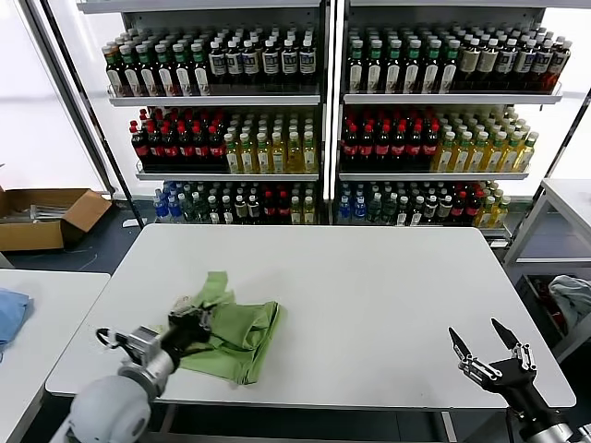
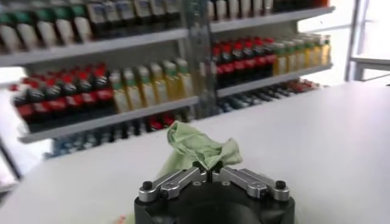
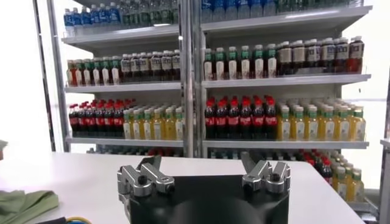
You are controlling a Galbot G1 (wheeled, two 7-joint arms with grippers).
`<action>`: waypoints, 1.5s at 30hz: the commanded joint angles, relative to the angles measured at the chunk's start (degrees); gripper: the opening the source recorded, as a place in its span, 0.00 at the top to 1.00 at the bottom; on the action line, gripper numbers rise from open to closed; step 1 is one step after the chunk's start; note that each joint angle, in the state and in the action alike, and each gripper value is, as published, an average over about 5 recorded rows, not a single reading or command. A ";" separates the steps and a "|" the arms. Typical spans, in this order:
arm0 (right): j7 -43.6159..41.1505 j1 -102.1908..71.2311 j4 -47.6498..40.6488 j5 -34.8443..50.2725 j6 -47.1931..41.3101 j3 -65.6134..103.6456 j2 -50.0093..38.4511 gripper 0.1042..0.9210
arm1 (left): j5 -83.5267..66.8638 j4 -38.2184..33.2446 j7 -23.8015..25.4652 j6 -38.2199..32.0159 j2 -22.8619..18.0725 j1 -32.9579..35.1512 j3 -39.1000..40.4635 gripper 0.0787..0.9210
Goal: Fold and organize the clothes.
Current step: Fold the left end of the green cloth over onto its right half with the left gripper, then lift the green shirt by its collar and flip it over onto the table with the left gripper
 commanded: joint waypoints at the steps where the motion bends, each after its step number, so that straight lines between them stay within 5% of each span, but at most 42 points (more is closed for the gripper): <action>1: 0.16 0.08 0.48 -0.51 -0.31 -0.32 0.26 0.12 | 7.62 2.39 -0.22 0.92 -6.86 -1.32 13.39 0.94; 10: 0.23 0.10 1.32 -0.82 -0.73 -0.57 0.67 0.12 | 7.94 -0.58 -1.33 1.19 -8.86 -1.48 15.01 0.64; 16: 0.17 -0.15 1.02 -0.68 -0.67 -0.77 0.79 0.12 | -4.30 -8.19 -1.73 3.49 -2.75 -0.14 0.04 0.44; 20: 0.09 -0.31 0.67 -0.79 -0.53 -1.54 0.71 0.12 | -7.52 0.75 0.91 3.88 2.62 1.00 -13.81 0.30; 25: 0.26 0.03 0.36 -0.95 -0.59 -2.57 0.31 0.12 | -9.74 10.88 1.77 3.87 6.38 2.30 -18.14 0.15; 34: 0.11 -0.96 0.26 -1.03 -0.21 -2.14 0.10 0.12 | -5.77 22.68 0.05 2.30 3.80 -5.78 -13.11 0.12; 45: 0.48 -0.76 0.42 -0.12 -0.48 -0.63 -0.58 0.12 | -8.75 23.01 -0.80 3.34 -0.72 -6.50 -10.00 0.12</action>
